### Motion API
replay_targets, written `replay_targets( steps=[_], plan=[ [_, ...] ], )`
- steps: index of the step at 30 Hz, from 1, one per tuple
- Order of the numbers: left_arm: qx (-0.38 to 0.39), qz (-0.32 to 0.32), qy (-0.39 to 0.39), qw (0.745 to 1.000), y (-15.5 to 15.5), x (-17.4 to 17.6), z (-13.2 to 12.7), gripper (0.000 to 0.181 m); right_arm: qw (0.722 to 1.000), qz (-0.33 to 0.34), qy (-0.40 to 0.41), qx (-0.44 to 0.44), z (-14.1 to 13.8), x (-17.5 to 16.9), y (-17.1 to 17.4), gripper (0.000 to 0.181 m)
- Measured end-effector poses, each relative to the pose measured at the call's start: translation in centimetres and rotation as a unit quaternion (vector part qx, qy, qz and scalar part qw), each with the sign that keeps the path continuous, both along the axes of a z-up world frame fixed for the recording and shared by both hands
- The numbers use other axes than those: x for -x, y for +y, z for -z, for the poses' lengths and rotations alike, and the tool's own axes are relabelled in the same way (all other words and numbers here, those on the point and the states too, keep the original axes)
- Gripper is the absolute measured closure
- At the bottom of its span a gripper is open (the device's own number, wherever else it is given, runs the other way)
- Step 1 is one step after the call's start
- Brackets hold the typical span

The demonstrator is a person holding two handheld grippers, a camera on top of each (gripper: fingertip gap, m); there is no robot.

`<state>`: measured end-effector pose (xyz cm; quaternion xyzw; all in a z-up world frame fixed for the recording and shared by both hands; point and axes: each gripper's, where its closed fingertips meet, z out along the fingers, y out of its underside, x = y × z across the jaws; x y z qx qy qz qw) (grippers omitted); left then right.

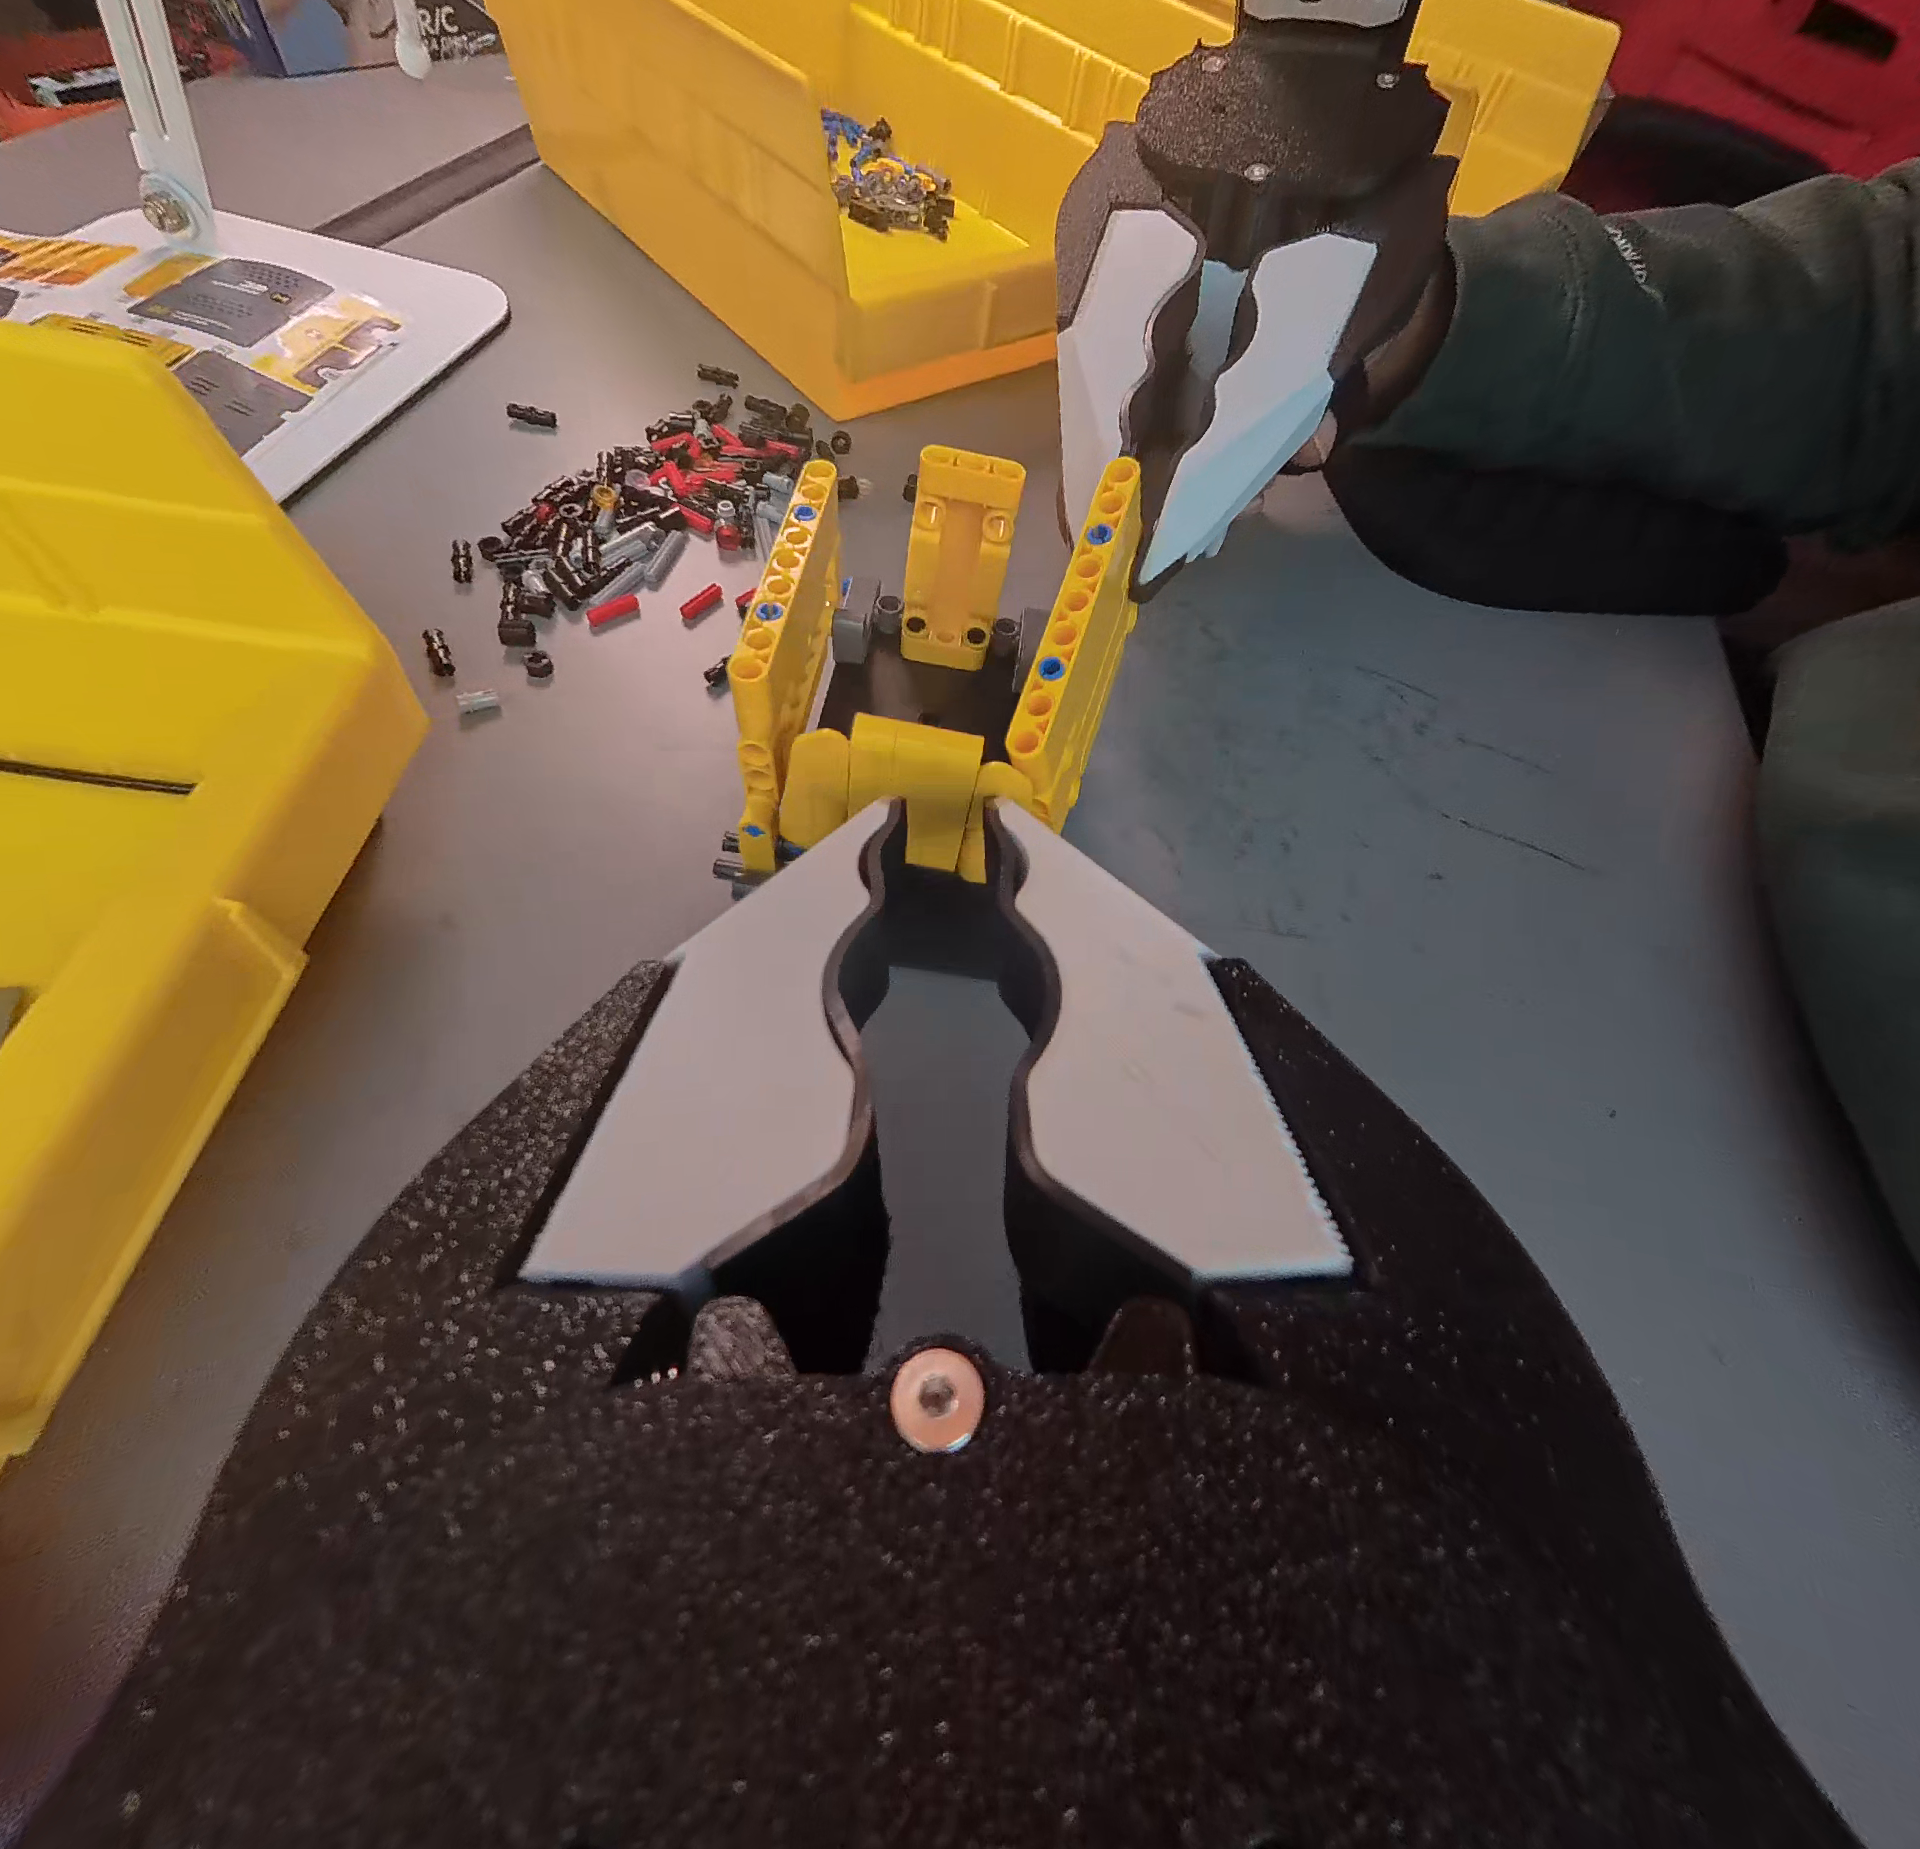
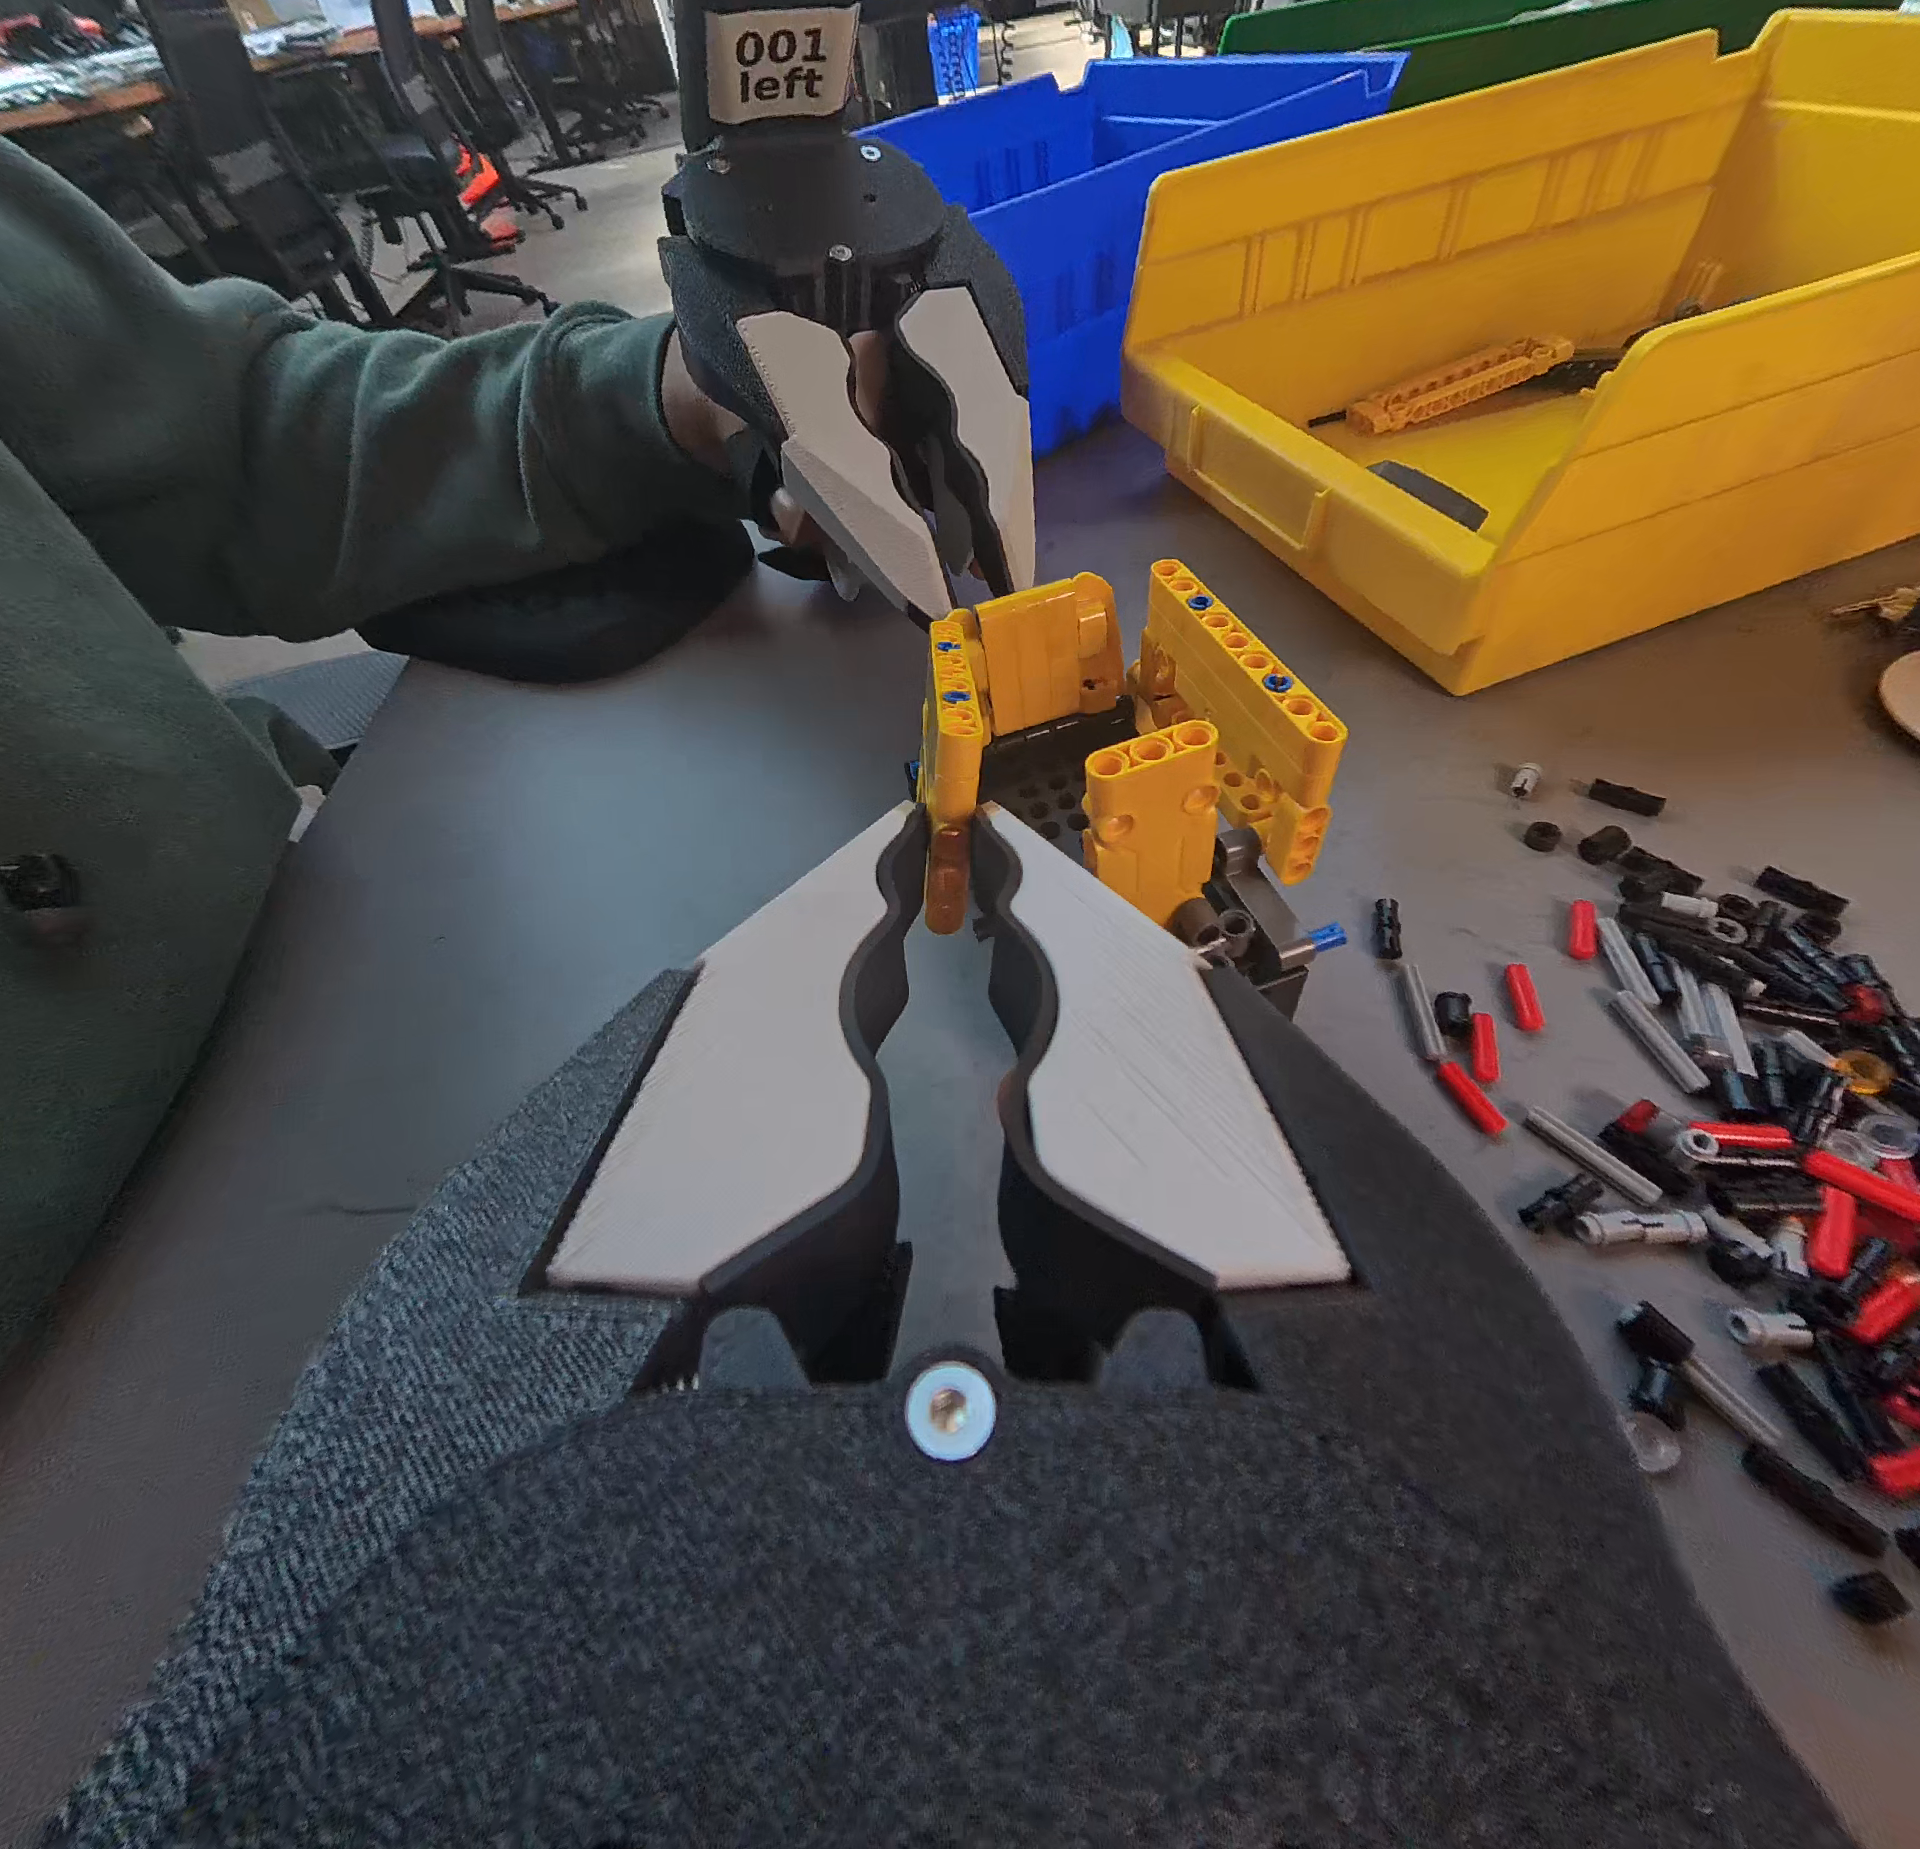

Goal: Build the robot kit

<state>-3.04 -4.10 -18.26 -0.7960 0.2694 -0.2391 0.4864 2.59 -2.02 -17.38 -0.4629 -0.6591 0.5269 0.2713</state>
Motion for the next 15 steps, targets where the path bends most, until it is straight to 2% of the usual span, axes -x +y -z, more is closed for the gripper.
replay_targets(
  steps=[2,8,12,15],
  plan=[
    [-0.007,-0.004,0.008,1.0,0.2,-0.1,0.0,0.172,1.0,0.002,-0.001,-0.004,0.1,0.1,0.2,0.174],
    [-0.008,-0.008,-0.006,1.0,-0.1,0.6,-0.7,0.163,1.0,-0.005,0.017,0.0,-0.4,0.0,-0.1,0.174],
    [-0.004,0.017,-0.021,1.0,-0.9,0.2,-1.1,0.163,0.998,-0.008,0.055,0.025,-1.8,-0.1,-0.3,0.174],
    [0.004,0.041,-0.013,0.999,-1.5,-0.7,-0.6,0.163,0.998,-0.008,0.059,0.032,-1.8,0.1,-0.4,0.174]
  ],
)
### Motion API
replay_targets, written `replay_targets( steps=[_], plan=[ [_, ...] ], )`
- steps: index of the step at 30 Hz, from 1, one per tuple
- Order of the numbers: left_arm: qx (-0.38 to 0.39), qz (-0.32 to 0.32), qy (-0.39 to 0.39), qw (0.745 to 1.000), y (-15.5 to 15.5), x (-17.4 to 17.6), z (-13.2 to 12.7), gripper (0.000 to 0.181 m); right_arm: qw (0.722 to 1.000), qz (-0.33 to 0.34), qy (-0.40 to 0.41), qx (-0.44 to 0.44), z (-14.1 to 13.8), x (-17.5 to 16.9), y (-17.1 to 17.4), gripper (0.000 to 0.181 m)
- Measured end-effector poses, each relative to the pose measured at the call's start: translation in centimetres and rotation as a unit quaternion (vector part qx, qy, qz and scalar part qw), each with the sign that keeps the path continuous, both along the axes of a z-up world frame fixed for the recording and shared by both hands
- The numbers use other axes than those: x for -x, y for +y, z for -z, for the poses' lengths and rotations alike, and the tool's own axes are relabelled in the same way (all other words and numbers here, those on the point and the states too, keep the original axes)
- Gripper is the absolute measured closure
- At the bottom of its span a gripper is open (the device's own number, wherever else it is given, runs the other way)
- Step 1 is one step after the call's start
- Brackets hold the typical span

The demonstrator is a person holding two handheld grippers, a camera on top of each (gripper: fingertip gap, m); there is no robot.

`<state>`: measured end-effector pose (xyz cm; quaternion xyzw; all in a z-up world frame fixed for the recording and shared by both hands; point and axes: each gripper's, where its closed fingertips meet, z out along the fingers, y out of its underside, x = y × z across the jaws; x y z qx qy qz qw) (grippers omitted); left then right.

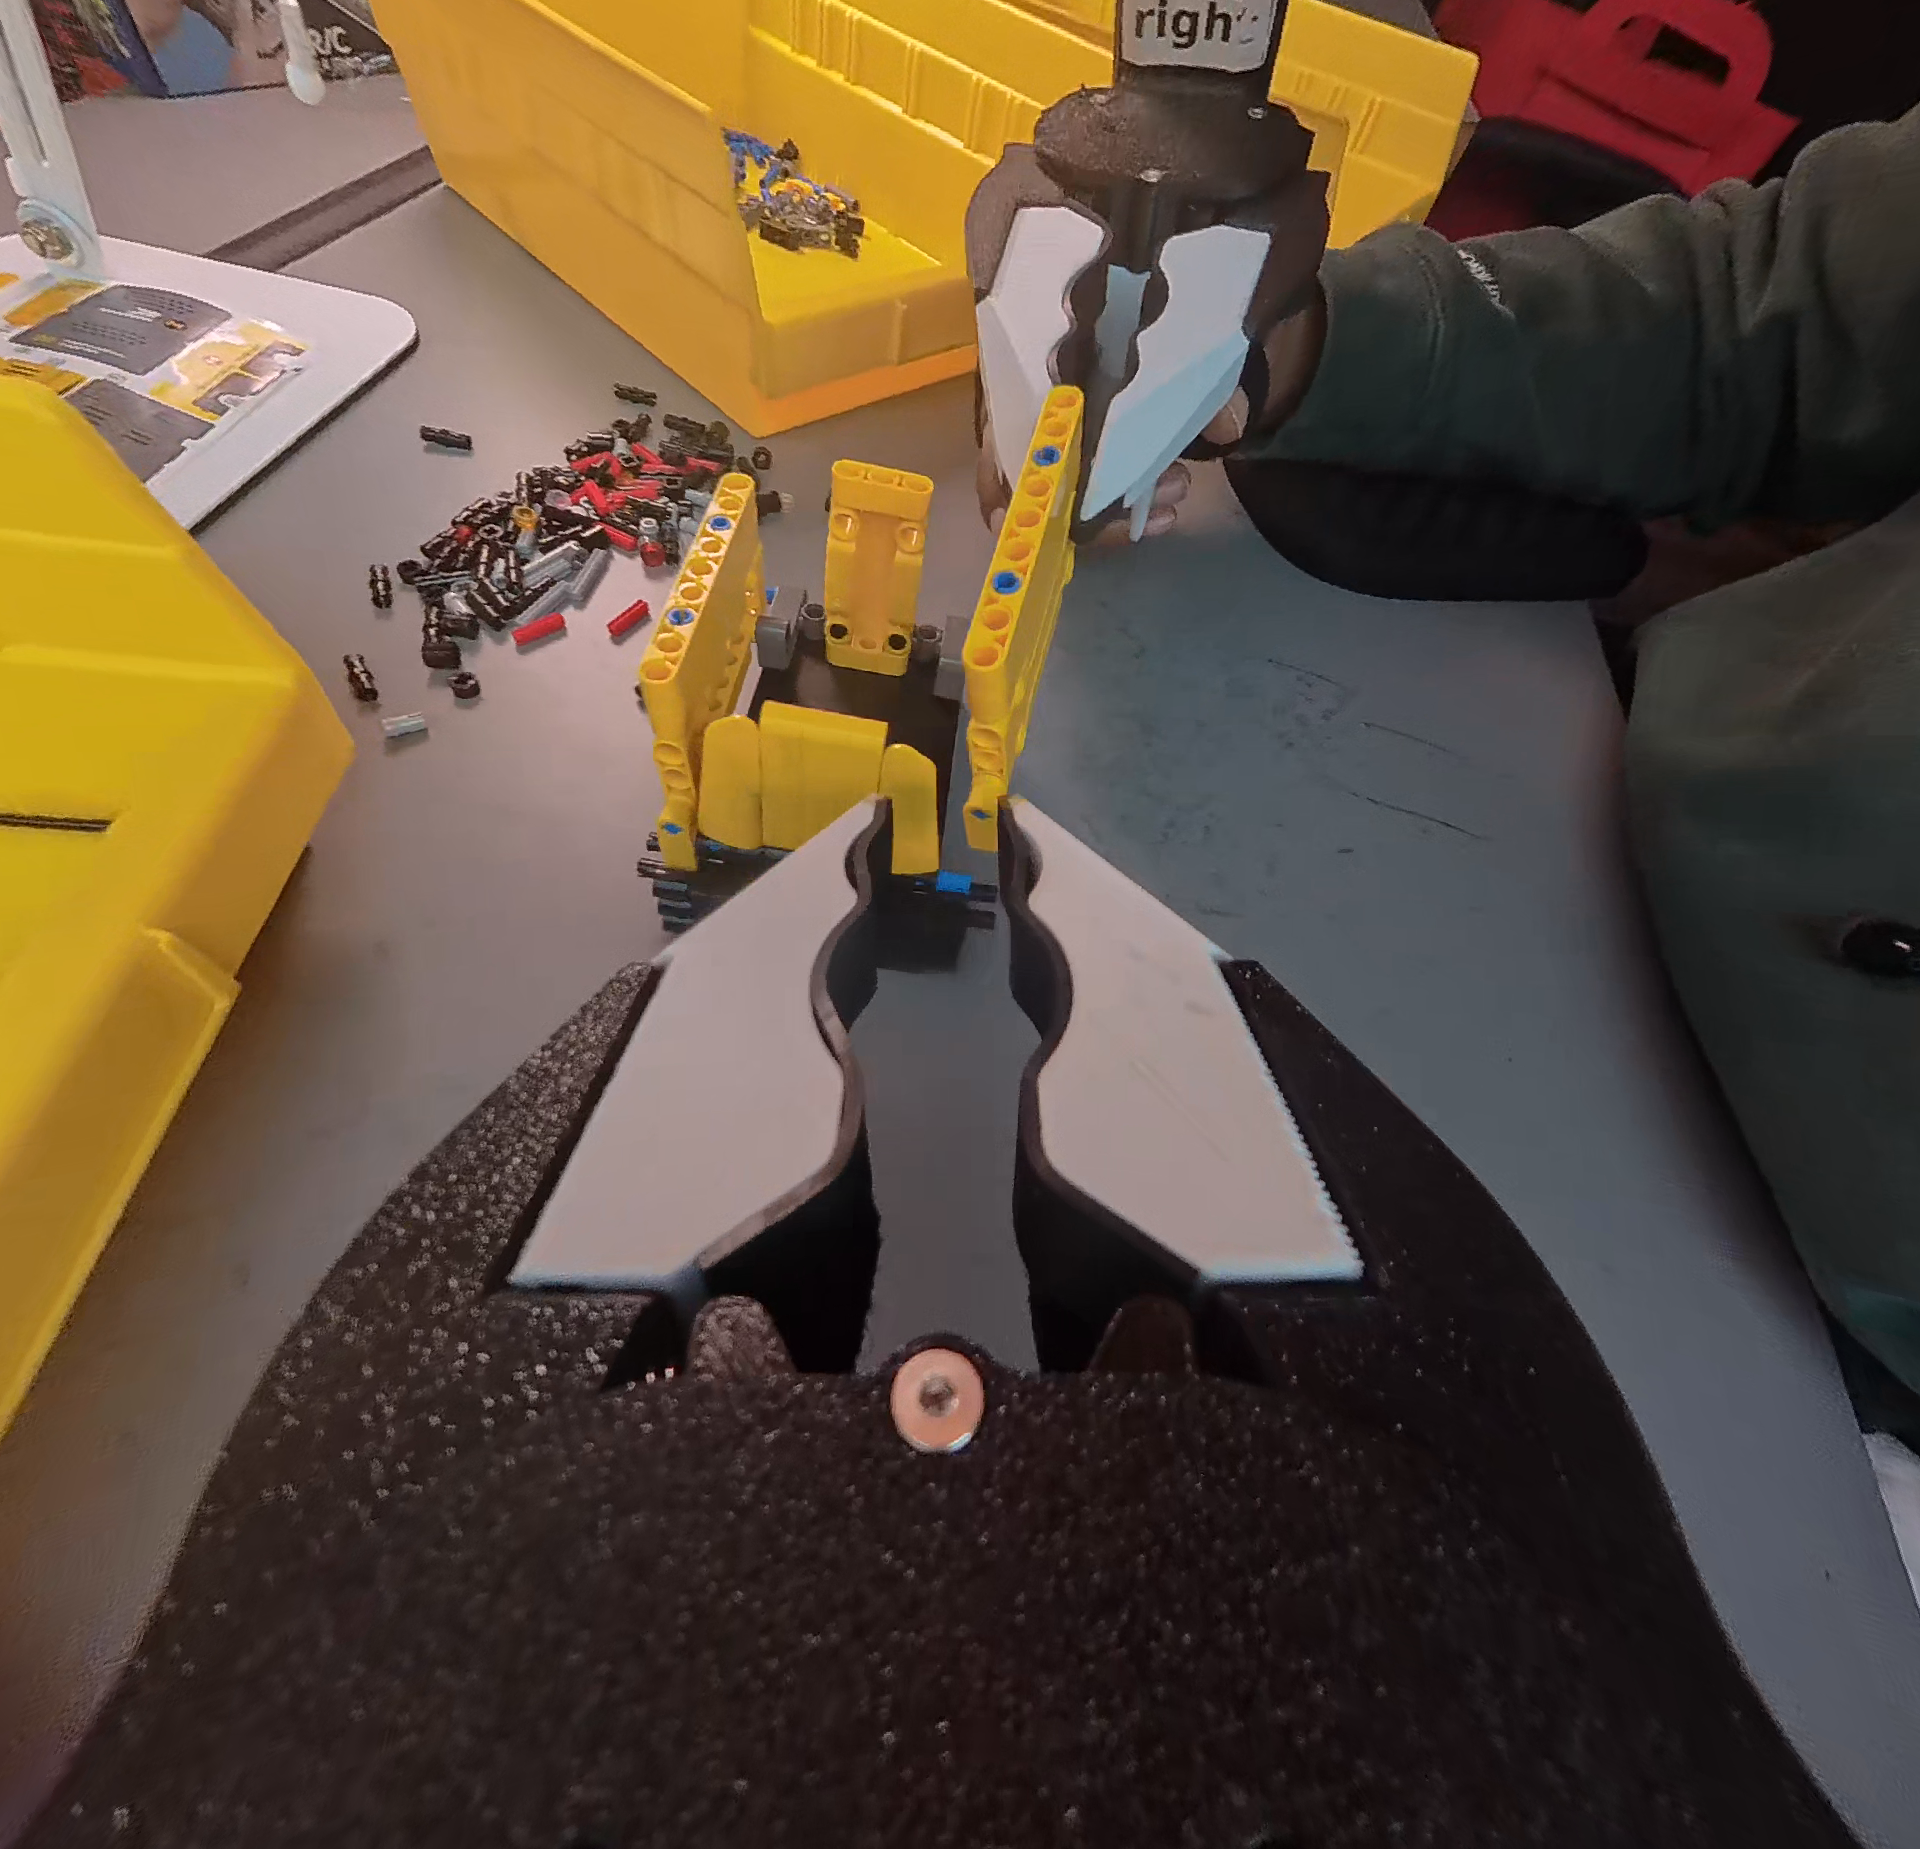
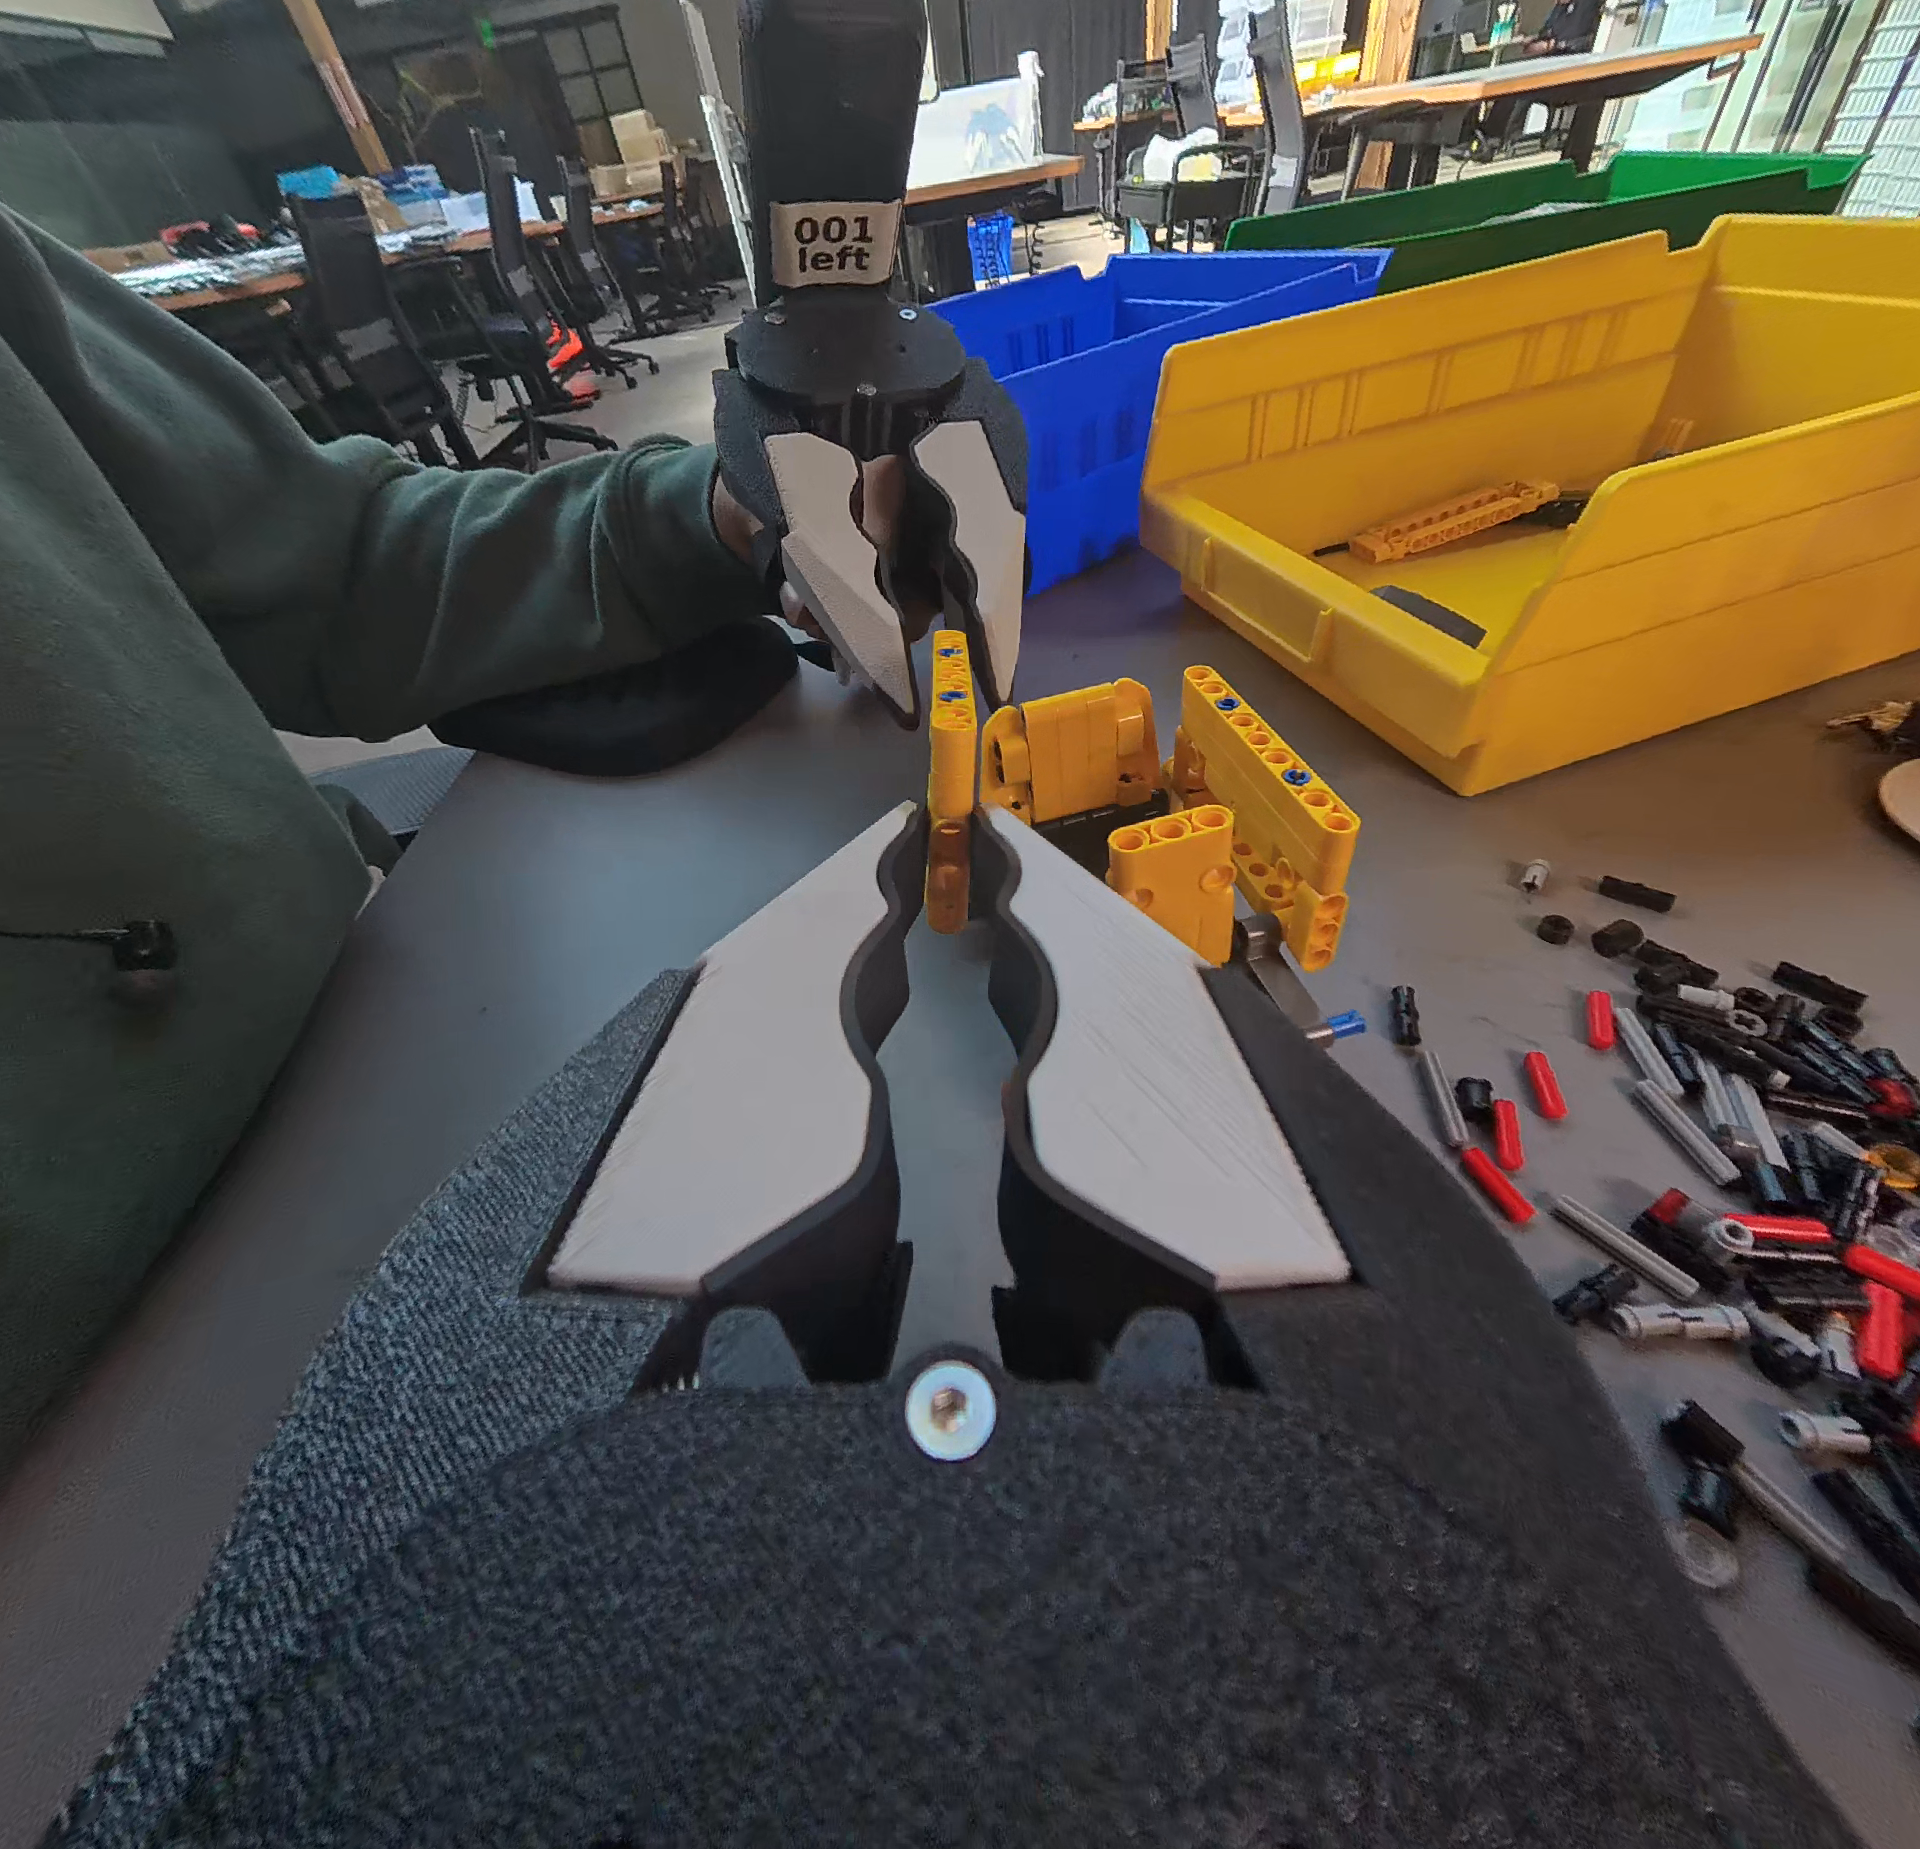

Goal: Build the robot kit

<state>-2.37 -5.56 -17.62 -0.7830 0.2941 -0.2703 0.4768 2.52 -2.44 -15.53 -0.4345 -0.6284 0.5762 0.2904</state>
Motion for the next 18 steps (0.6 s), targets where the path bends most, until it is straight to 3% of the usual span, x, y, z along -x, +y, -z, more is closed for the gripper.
replay_targets(
  steps=[6,18],
  plan=[
    [0.011,0.023,0.038,0.999,-0.4,-1.3,1.5,0.162,1.0,0.004,-0.009,-0.011,0.4,0.4,-0.2,0.174],
    [-0.007,0.005,0.095,0.995,-0.1,-0.9,2.0,0.175,0.997,0.017,-0.033,-0.069,1.6,0.3,-0.2,0.173]
  ],
)
